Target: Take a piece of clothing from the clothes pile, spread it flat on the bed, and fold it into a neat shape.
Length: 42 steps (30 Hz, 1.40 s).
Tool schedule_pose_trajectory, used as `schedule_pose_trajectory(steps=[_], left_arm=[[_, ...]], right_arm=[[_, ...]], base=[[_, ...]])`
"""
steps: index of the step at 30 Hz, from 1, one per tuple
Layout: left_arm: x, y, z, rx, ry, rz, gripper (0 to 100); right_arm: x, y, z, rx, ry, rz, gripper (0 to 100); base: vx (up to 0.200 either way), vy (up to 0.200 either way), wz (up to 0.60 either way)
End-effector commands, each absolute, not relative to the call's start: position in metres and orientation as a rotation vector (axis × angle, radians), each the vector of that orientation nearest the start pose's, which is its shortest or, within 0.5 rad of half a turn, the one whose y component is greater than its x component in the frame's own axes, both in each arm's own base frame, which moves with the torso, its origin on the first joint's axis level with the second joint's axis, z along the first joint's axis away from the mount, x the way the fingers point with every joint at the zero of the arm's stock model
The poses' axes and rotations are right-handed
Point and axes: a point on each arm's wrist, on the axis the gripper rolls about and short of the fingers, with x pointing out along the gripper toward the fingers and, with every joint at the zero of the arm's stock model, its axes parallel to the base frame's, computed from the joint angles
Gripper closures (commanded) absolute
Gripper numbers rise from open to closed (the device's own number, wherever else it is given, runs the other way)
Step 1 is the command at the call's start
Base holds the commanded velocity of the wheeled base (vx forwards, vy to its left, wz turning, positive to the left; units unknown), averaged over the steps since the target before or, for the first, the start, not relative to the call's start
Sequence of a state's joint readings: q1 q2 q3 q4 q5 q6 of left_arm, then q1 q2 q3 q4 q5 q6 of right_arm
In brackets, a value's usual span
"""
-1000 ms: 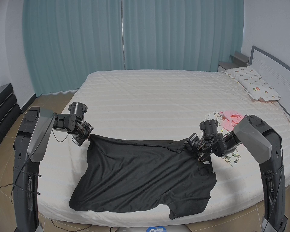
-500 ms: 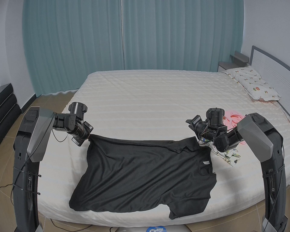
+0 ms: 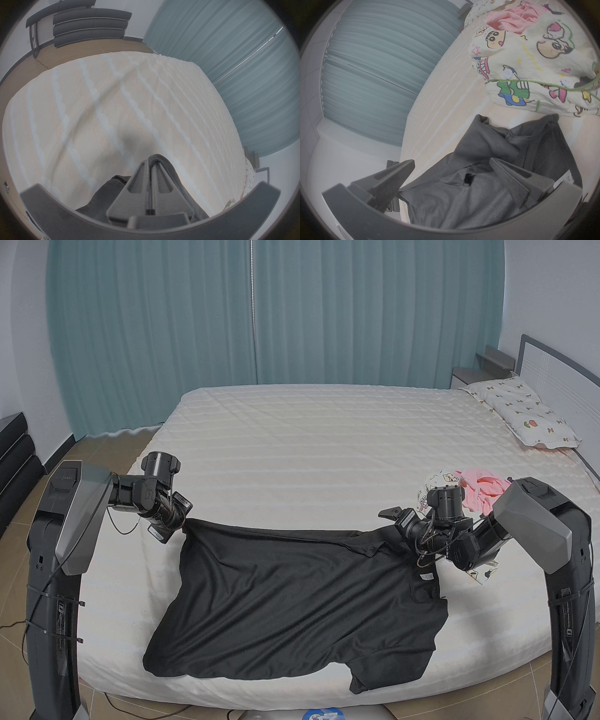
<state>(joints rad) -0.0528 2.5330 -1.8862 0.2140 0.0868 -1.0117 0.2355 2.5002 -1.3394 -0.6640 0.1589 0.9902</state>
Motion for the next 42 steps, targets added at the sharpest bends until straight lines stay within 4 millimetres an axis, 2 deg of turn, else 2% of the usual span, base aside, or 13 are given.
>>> schedule_pose_trajectory(steps=[1,13,21,22,32,37,42], left_arm=[[0.495,-0.024,0.052,-0.890,0.762,0.461,100],[0.495,-0.022,0.053,-0.892,0.758,0.462,100],[0.495,-0.025,0.051,-0.891,0.762,0.460,100],[0.495,-0.025,0.051,-0.890,0.763,0.459,100],[0.495,-0.025,0.051,-0.890,0.763,0.459,100],[0.496,-0.025,0.052,-0.891,0.758,0.456,100],[0.499,-0.026,0.051,-0.891,0.747,0.448,100]], right_arm=[[0.456,0.118,-0.008,0.931,0.698,0.086,0],[0.454,0.113,-0.012,0.920,0.765,0.026,0],[0.473,0.117,-0.025,0.917,0.776,0.018,0],[0.475,0.118,-0.023,0.915,0.772,0.014,100],[0.481,0.112,-0.014,0.921,0.722,0.003,100],[0.486,0.113,0.000,0.934,0.646,0.047,100],[0.498,0.115,0.021,0.954,0.495,0.127,100]], base=[[0.000,0.000,0.00],[0.000,0.000,0.00],[0.000,0.000,0.00],[0.000,0.000,0.00],[0.000,0.000,0.00],[0.000,0.000,0.00],[0.000,0.000,0.00]])
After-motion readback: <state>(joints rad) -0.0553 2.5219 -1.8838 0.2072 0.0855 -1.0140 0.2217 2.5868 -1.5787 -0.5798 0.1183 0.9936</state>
